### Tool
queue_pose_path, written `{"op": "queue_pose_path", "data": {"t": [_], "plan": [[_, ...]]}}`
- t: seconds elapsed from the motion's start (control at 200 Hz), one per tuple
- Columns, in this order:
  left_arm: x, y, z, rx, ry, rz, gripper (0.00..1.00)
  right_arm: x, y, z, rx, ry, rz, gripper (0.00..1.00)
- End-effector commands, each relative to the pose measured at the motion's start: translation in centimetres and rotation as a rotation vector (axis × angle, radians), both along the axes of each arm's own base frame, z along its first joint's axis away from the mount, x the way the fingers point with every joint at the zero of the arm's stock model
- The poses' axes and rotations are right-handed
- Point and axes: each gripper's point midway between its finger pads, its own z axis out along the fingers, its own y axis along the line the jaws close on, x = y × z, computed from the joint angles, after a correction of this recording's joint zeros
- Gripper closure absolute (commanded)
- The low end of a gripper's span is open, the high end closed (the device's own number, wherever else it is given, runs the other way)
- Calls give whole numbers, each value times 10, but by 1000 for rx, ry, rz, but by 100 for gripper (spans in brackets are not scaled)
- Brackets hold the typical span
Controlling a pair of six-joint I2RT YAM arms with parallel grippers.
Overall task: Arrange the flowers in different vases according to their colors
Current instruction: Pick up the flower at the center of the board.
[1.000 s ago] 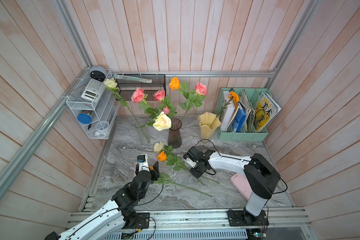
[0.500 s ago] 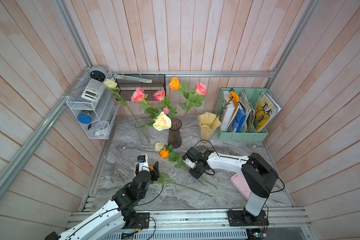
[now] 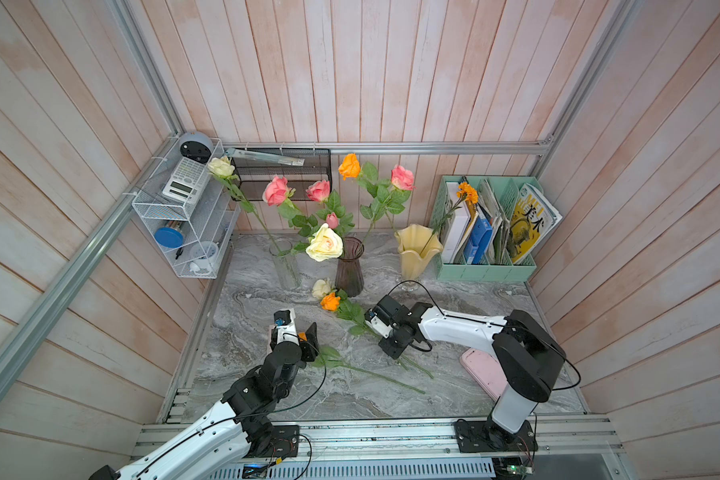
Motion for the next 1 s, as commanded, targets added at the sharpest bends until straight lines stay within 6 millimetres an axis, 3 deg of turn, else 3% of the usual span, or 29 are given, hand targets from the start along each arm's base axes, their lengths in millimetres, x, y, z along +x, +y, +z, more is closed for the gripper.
{"op": "queue_pose_path", "data": {"t": [0.0, 0.35, 0.535, 0.695, 0.995], "plan": [[-3, -3, 0, 2, -2, -26, 33, -7, 16, 30, 95, -53, 67, 100], [-8, -1, 14, -37, -21, -43, 33, -33, 34, 79, 202, -100, 161, 100], [-25, 3, 25, -118, -37, -87, 33, -45, 52, 113, 316, -148, 208, 100], [-44, 18, 34, -199, -44, -89, 33, -48, 54, 139, 350, -173, 215, 100], [-47, 27, 21, -238, -14, -42, 34, -91, 51, 178, 458, -206, 299, 100]]}}
